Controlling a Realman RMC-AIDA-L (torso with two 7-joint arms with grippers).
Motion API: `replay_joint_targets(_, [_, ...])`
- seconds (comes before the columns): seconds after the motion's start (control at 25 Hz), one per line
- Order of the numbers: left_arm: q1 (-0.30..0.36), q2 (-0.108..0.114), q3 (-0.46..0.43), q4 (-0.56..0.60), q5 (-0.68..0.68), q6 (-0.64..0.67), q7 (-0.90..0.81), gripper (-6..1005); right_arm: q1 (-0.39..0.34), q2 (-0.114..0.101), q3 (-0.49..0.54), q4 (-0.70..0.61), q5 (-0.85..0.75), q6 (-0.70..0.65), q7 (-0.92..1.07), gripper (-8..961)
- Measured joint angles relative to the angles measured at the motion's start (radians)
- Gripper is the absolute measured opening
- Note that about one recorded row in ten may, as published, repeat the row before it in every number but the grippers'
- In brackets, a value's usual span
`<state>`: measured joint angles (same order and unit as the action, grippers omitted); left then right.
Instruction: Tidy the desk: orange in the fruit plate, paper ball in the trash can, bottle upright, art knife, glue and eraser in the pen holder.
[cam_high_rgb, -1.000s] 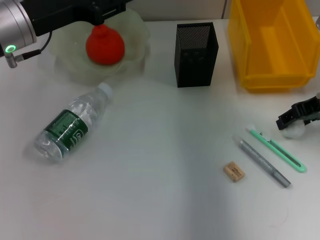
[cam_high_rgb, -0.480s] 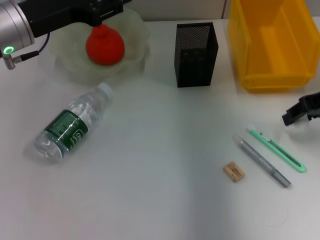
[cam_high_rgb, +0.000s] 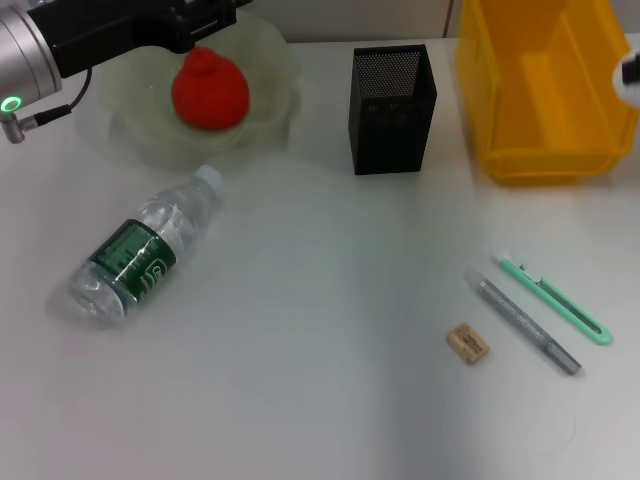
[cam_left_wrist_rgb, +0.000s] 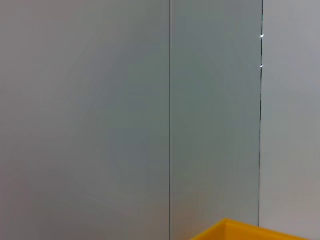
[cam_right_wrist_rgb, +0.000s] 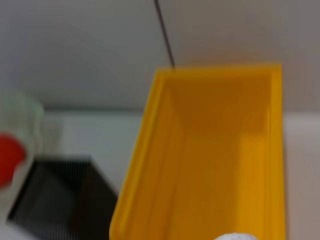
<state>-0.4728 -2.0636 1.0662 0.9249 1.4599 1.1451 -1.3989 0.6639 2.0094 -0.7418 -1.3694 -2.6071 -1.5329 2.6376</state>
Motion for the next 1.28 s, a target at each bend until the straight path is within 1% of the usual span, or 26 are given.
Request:
replay_joint_targets(0.04, [0.001,-0.001,0.000,0.000,-0.001,0.000,0.000,577,0.000,0.000,0.000,0.000,0.000,0.000,0.000,432])
replay_joint_targets(0.16, [0.007,-0.002,0.000,-0.001,-0.002,-0.001,0.000,577,-0.012,0.012,-0.002,0.065,0.091,0.156,-0.087,434])
replay_joint_targets(0.2, [0.010,-0.003,0.000,-0.002,-0.002,-0.001,0.000,577,-0.016,0.018,-0.006,0.132,0.163,0.261,-0.160,436])
replay_joint_targets(0.24, [0.010,-0.003,0.000,-0.002,-0.002,-0.001,0.000,577,-0.016,0.018,-0.006,0.132,0.163,0.261,-0.160,438])
replay_joint_targets(0.28, [0.011,-0.003,0.000,-0.006,-0.002,-0.001,0.000,577,-0.016,0.021,-0.008,0.205,0.226,0.349,-0.230,440])
replay_joint_targets(0.32, [0.011,-0.003,0.000,-0.006,-0.002,-0.001,0.000,577,-0.013,0.021,-0.008,0.244,0.254,0.390,-0.266,442])
replay_joint_targets(0.36, [0.011,-0.003,0.000,-0.009,-0.002,-0.001,0.000,577,-0.013,0.021,-0.008,0.244,0.254,0.390,-0.266,444])
replay_joint_targets(0.4, [0.011,-0.003,0.000,-0.014,-0.003,-0.001,0.000,577,-0.002,0.022,-0.009,0.319,0.282,0.451,-0.321,447])
replay_joint_targets(0.44, [0.011,-0.003,0.000,-0.014,-0.003,-0.001,0.000,577,-0.002,0.022,-0.009,0.319,0.282,0.451,-0.321,449])
replay_joint_targets(0.48, [0.012,-0.003,0.000,-0.016,-0.003,-0.001,0.000,577,0.010,0.021,-0.010,0.372,0.285,0.497,-0.354,451])
replay_joint_targets(0.52, [0.013,-0.003,0.000,-0.016,-0.003,-0.001,-0.001,576,0.010,0.021,-0.010,0.372,0.285,0.497,-0.354,453])
replay_joint_targets(0.6, [0.017,-0.003,0.000,-0.017,-0.003,-0.001,-0.005,576,0.021,0.022,-0.012,0.441,0.304,0.559,-0.420,457])
replay_joint_targets(0.64, [0.017,-0.003,0.000,-0.017,-0.003,-0.001,-0.005,576,0.021,0.022,-0.012,0.441,0.304,0.559,-0.420,459])
replay_joint_targets(0.76, [0.018,-0.003,0.004,-0.018,0.000,-0.001,-0.011,576,0.021,0.040,-0.011,0.478,0.369,0.614,-0.529,465])
replay_joint_targets(0.8, [0.018,-0.003,0.007,-0.019,0.002,0.000,-0.016,576,0.017,0.051,-0.011,0.492,0.415,0.640,-0.594,467])
replay_joint_targets(0.84, [0.018,-0.003,0.007,-0.019,0.002,0.000,-0.016,576,0.017,0.051,-0.011,0.492,0.415,0.640,-0.594,469])
replay_joint_targets(0.92, [0.018,-0.003,0.008,-0.020,0.003,0.005,-0.029,576,0.016,0.058,-0.011,0.504,0.441,0.658,-0.626,474])
replay_joint_targets(1.12, [0.028,0.001,0.009,-0.015,0.009,0.019,-0.067,576,0.016,0.060,-0.011,0.515,0.451,0.676,-0.634,484])
replay_joint_targets(1.2, [0.029,0.004,0.012,-0.008,0.034,0.033,-0.105,576,0.018,0.063,-0.011,0.531,0.462,0.696,-0.634,488])
replay_joint_targets(1.24, [0.029,0.004,0.012,-0.008,0.034,0.033,-0.105,576,0.018,0.063,-0.011,0.531,0.462,0.696,-0.634,593])
replay_joint_targets(1.28, [0.031,0.004,0.014,0.012,0.074,0.036,-0.142,576,0.017,0.064,-0.010,0.539,0.476,0.706,-0.639,698])
